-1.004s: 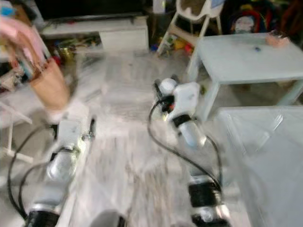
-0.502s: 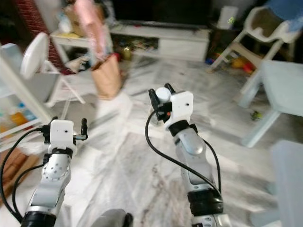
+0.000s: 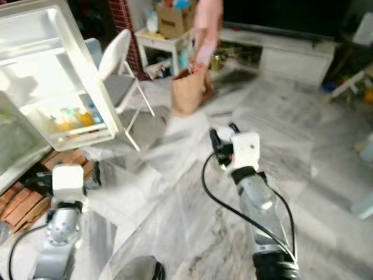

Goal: Restocking fridge

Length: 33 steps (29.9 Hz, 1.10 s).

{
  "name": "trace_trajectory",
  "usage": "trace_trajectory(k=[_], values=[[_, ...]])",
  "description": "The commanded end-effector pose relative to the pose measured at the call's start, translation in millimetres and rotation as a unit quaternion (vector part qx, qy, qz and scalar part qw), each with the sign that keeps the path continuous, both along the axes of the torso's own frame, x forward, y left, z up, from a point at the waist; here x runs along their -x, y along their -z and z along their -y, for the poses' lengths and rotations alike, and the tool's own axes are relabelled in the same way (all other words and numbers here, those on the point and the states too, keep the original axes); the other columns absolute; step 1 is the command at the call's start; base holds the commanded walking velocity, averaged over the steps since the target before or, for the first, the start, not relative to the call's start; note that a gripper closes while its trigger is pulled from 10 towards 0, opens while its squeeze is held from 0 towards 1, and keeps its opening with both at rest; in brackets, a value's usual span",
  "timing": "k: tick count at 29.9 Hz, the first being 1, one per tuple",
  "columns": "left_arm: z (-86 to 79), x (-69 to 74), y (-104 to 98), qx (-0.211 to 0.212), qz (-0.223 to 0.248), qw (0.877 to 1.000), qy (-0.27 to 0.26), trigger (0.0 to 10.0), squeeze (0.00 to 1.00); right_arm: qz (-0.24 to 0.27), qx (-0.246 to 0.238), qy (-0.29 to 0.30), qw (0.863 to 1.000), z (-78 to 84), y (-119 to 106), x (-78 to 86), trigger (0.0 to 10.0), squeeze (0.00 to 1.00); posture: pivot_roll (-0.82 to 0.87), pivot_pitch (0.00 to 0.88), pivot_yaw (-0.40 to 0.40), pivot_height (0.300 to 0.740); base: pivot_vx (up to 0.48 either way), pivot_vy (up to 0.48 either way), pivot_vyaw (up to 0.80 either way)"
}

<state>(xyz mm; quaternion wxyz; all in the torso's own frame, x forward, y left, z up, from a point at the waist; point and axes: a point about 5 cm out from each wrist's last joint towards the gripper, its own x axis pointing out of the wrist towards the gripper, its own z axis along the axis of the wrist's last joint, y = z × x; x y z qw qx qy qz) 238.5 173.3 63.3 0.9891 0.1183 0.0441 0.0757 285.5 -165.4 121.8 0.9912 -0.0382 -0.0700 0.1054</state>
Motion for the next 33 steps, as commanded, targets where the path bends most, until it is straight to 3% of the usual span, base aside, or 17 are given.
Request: trace_trajectory(k=[1, 10, 20, 33], values=[[-5.5, -4.8, -9.8, -0.011, 0.020, 1.000, -0.011, 10.0, 0.00, 0.021, -0.009, -0.013, 1.000, -10.1, -11.6, -8.6, 10.0, 0.00, 0.11, 0.000, -0.019, 0.740, 0.000, 0.480, 0.00], [-4.9, 4.9, -7.1, 0.000, 0.015, 0.999, -0.039, 10.0, 0.00, 0.002, -0.012, -0.058, 0.998, -25.9, -5.1, -13.3, 10.0, 0.00, 0.16, 0.000, -0.080, 0.740, 0.000, 0.439, 0.00], [-10.5, 3.2, -9.7, -0.005, 0.019, 1.000, -0.020, 10.0, 0.00, 0.026, -0.022, -0.052, 0.998, -31.7, -16.4, -21.9, 10.0, 0.00, 0.14, 0.008, -0.043, 0.740, 0.000, 0.480, 0.00], [-15.9, -0.3, -13.2, -0.015, 0.029, 0.999, -0.021, 10.0, 0.00, 0.045, -0.006, -0.071, 0.996, -35.1, -21.3, -20.8, 10.0, 0.00, 0.13, 0.010, -0.036, 0.740, 0.000, 0.472, 0.00]])
